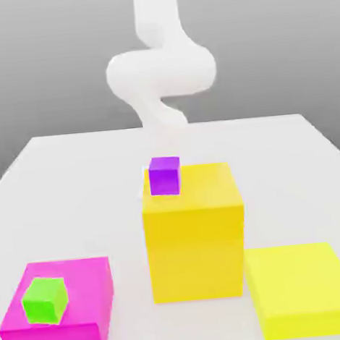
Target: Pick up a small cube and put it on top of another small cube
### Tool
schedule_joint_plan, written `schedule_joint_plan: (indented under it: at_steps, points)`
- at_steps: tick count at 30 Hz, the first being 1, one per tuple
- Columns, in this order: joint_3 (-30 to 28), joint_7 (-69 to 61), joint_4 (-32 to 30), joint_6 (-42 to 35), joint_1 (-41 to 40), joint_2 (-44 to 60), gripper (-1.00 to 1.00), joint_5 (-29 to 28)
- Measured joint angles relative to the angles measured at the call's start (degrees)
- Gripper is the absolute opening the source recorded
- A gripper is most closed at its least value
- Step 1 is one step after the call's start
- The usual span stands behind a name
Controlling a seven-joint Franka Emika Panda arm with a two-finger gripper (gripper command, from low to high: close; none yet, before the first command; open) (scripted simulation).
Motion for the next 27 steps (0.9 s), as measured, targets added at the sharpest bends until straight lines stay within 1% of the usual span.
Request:
schedule_joint_plan:
  at_steps: [15,27]
  points:
    - [-4.58,-3.96,2.01,8.18,-0.41,31.51,0.0,3.11]
    - [-5.87,-6.71,3.59,14.67,-3.1,56.39,0.0,5.02]
